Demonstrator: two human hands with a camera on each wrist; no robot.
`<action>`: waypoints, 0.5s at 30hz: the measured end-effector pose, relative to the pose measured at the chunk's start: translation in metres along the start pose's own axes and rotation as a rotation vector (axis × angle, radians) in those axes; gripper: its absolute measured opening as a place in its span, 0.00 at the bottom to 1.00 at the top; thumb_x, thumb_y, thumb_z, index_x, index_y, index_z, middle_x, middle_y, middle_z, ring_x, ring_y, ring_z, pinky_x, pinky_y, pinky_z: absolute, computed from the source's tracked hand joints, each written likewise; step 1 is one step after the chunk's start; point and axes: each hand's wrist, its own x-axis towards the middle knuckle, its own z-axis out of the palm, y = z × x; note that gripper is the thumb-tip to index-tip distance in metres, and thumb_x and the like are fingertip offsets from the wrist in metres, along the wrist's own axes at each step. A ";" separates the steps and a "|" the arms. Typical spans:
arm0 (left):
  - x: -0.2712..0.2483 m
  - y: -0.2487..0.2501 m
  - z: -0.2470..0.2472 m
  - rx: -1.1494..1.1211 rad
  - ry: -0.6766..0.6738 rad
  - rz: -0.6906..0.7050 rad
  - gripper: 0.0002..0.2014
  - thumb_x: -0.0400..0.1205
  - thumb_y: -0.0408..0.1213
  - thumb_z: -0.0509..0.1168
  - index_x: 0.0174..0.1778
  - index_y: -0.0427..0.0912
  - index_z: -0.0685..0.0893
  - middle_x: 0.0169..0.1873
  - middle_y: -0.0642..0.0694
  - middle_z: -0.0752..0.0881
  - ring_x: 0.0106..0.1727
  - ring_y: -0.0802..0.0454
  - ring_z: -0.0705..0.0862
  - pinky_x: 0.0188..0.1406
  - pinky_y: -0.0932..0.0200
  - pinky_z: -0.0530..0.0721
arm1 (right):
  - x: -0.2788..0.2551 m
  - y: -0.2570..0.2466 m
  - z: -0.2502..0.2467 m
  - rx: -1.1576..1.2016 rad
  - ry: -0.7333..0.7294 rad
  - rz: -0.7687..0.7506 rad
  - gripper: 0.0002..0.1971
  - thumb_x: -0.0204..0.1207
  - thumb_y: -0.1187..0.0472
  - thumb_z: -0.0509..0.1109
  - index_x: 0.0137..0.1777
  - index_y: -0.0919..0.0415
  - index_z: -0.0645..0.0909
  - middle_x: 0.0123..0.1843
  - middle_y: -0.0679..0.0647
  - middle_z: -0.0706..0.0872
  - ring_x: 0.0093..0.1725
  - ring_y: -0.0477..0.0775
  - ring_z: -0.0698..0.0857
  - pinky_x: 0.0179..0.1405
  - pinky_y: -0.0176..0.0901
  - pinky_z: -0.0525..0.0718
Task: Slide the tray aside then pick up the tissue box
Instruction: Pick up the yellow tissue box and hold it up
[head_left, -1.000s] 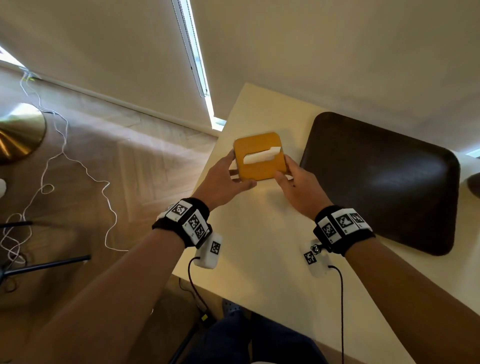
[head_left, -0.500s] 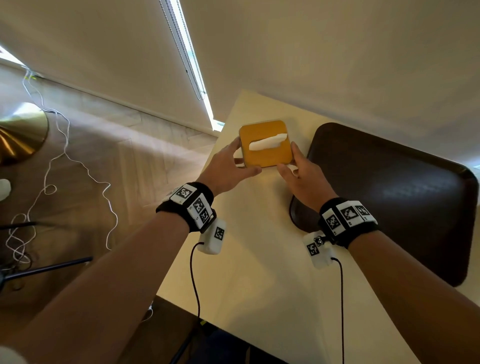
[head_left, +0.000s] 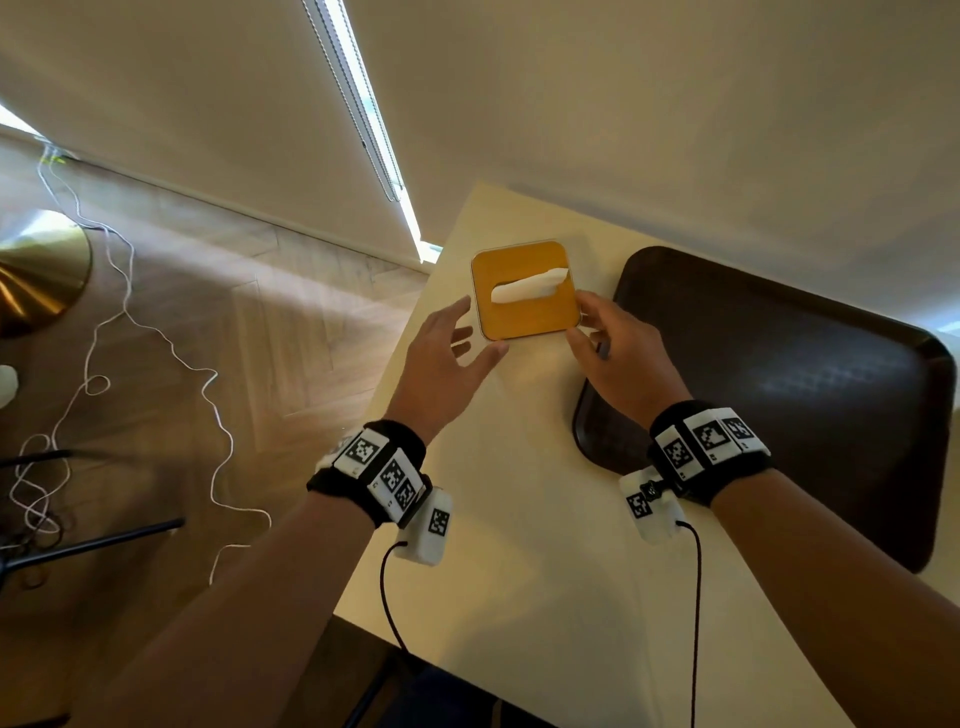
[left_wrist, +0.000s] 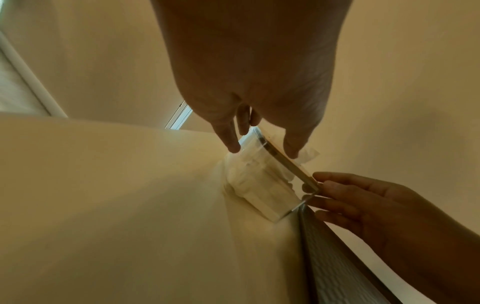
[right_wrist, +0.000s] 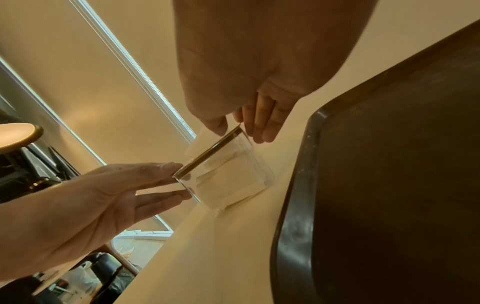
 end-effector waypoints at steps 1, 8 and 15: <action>-0.003 -0.002 0.003 -0.012 0.000 0.000 0.34 0.79 0.48 0.75 0.79 0.45 0.72 0.72 0.46 0.79 0.64 0.58 0.83 0.60 0.67 0.84 | -0.001 0.001 0.001 0.004 0.007 -0.017 0.23 0.86 0.53 0.65 0.80 0.55 0.73 0.71 0.52 0.86 0.69 0.48 0.84 0.70 0.54 0.84; 0.011 -0.002 0.003 -0.018 -0.007 0.050 0.24 0.85 0.33 0.68 0.79 0.42 0.74 0.67 0.44 0.82 0.61 0.59 0.84 0.54 0.82 0.77 | -0.008 0.002 0.008 0.038 0.123 -0.067 0.23 0.84 0.59 0.70 0.78 0.60 0.77 0.65 0.55 0.90 0.64 0.47 0.89 0.67 0.44 0.87; 0.046 -0.003 -0.008 0.133 -0.104 0.155 0.24 0.87 0.34 0.64 0.81 0.40 0.71 0.72 0.40 0.81 0.65 0.55 0.82 0.57 0.87 0.70 | -0.007 0.003 0.015 0.031 0.201 -0.074 0.19 0.84 0.58 0.70 0.73 0.65 0.81 0.61 0.58 0.92 0.60 0.49 0.91 0.64 0.42 0.87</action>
